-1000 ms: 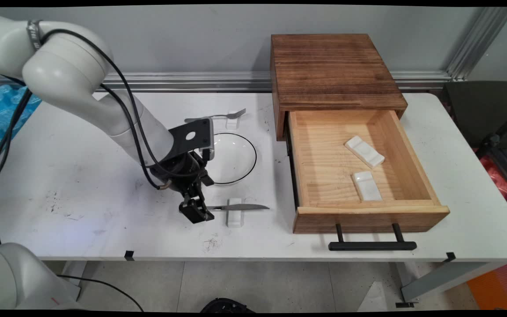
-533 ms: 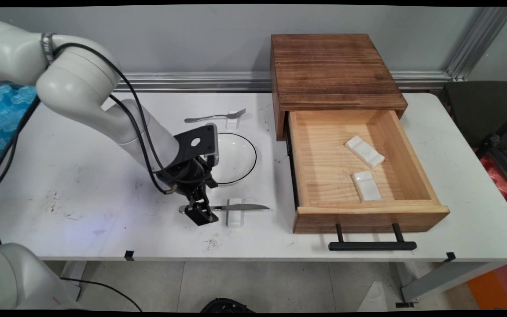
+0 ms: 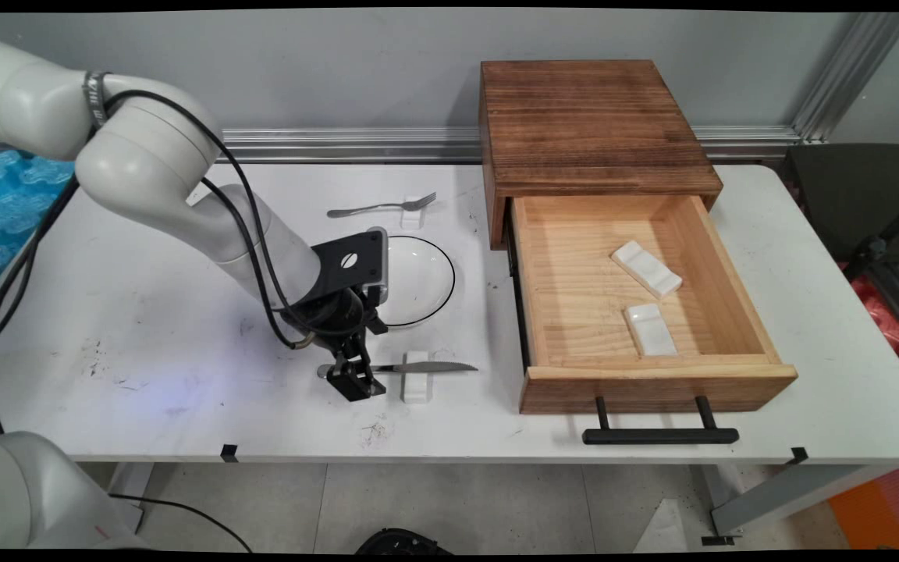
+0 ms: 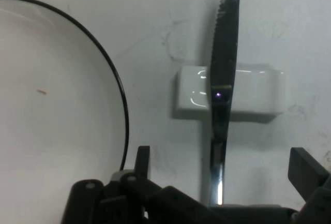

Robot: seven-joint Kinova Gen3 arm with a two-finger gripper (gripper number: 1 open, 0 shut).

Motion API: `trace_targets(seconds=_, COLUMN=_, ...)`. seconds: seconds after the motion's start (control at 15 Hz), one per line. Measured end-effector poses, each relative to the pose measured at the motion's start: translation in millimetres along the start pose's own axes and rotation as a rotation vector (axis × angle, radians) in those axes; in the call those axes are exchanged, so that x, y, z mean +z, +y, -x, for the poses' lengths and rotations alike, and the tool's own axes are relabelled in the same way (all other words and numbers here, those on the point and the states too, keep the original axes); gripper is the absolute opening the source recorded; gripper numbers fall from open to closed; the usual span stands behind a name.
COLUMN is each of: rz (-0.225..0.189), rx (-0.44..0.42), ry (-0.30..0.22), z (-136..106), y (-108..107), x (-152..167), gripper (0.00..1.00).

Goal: Pick up the knife from the right of the white plate

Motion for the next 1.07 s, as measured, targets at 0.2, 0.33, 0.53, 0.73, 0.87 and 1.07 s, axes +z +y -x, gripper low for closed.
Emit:
trace_targets(seconds=0.2, rz=-0.007, rx=0.017, ry=-0.002, z=1, y=0, x=4, gripper=1.0)
trace_targets(seconds=0.33, rz=-0.01, rx=0.022, ry=-0.003, z=2, y=0, x=6, gripper=1.0)
trace_targets(seconds=0.53, rz=-0.014, rx=0.027, ry=-0.003, z=2, y=1, x=9, gripper=1.0)
trace_targets(seconds=0.73, rz=-0.017, rx=0.027, ry=-0.001, z=2, y=1, x=12, gripper=1.0)
trace_targets(seconds=0.87, rz=-0.019, rx=0.025, ry=0.0, z=3, y=2, x=14, gripper=1.0)
trace_targets(seconds=1.07, rz=-0.019, rx=0.022, ry=0.001, z=3, y=3, x=15, gripper=0.0)
